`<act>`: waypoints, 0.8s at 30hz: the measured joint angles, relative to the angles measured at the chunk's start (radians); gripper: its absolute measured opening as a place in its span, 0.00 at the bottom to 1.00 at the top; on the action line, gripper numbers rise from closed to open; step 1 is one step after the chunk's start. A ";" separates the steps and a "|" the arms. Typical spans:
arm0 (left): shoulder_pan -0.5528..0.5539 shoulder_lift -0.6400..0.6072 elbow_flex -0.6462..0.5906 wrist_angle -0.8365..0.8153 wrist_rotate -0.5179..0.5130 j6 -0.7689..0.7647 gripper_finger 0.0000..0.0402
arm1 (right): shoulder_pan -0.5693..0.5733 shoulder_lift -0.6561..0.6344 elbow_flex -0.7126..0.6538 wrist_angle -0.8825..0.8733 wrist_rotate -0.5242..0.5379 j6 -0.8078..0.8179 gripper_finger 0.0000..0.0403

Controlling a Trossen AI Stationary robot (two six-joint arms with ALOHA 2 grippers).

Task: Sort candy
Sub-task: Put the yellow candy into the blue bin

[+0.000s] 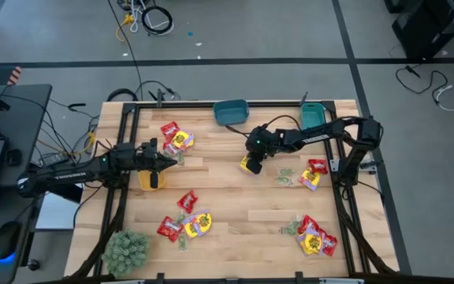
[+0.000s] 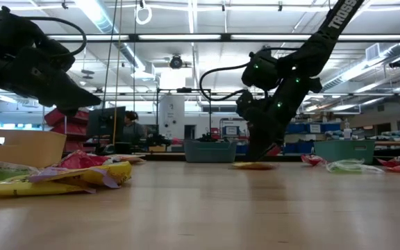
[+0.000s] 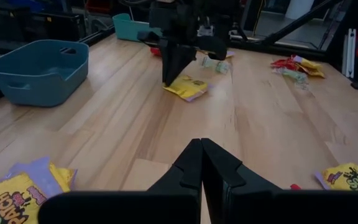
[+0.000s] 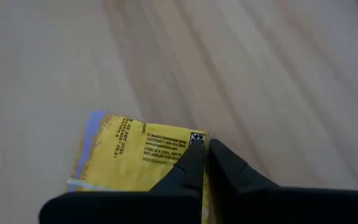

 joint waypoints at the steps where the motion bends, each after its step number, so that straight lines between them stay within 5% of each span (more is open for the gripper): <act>1: 0.000 0.000 0.000 0.003 0.000 0.000 0.02 | 0.000 0.000 0.005 -0.004 -0.005 0.003 0.01; 8: 0.000 0.000 0.000 0.018 0.000 -0.003 0.02 | 0.014 0.001 0.098 -0.033 0.000 -0.016 0.00; 18: 0.000 0.000 0.000 0.025 -0.009 -0.007 0.02 | -0.054 0.000 0.376 -0.115 0.164 -0.157 0.00; 24: 0.000 0.000 0.000 0.022 -0.011 -0.026 0.02 | -0.116 -0.003 0.458 -0.308 0.033 -0.196 0.02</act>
